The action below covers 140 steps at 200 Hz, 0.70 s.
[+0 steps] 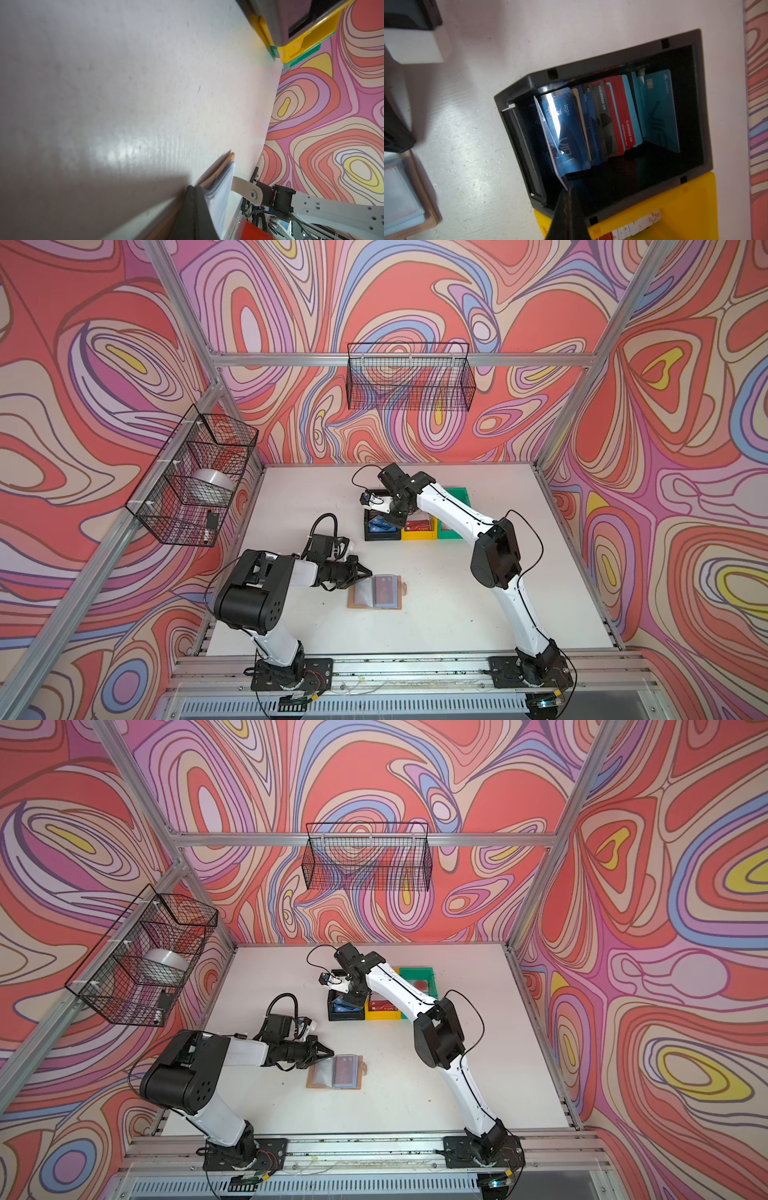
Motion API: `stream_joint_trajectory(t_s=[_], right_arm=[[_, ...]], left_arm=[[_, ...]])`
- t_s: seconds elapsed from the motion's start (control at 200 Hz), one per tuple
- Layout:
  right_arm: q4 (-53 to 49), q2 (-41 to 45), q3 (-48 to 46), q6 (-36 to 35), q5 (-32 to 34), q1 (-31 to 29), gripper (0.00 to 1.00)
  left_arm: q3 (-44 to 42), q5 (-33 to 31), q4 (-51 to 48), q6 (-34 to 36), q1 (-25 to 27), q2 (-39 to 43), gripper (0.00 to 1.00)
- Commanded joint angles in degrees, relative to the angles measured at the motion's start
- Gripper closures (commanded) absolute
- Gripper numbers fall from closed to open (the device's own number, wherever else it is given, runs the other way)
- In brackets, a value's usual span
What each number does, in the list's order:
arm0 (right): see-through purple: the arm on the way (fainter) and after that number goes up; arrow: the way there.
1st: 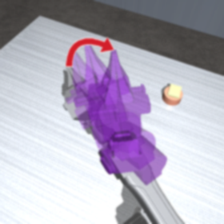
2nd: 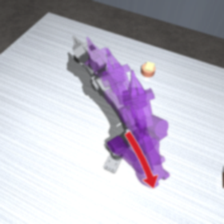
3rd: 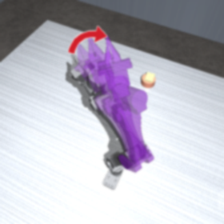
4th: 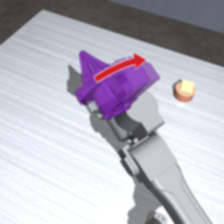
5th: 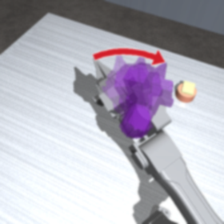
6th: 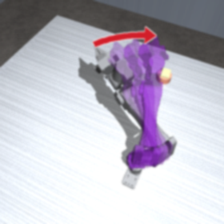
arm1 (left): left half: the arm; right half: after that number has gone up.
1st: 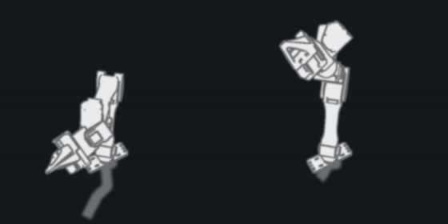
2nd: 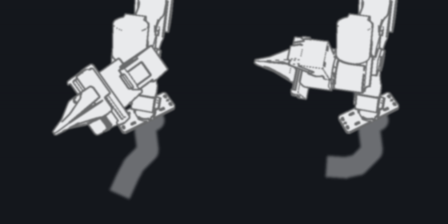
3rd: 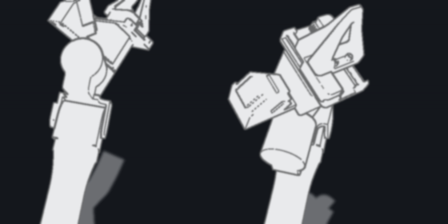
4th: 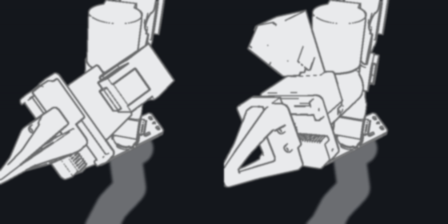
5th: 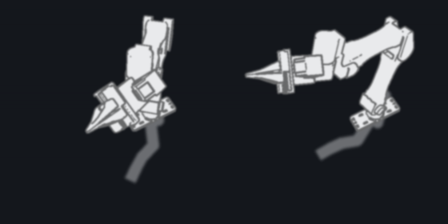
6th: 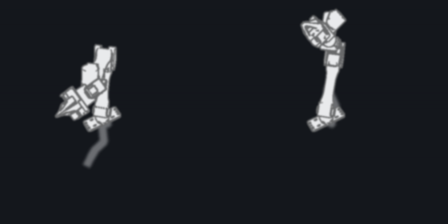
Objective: Take the credit cards out of the card holder
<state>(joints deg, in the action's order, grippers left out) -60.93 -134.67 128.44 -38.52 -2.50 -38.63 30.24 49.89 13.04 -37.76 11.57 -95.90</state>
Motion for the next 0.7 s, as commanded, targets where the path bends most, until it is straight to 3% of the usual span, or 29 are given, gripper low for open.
stream_joint_trajectory(t_s=[0.0,0.696], right_arm=[[0.2,-0.1,-0.8,-0.6,-0.7,-0.5,1.00],[0.7,0.0,-2.0,-2.3,2.5,-1.5,1.00]], left_arm=[[0.5,-0.8,-1.9,1.1,-0.1,-1.0,1.00],[1.6,-0.5,-3.1,1.7,-0.1,-1.1,1.00]])
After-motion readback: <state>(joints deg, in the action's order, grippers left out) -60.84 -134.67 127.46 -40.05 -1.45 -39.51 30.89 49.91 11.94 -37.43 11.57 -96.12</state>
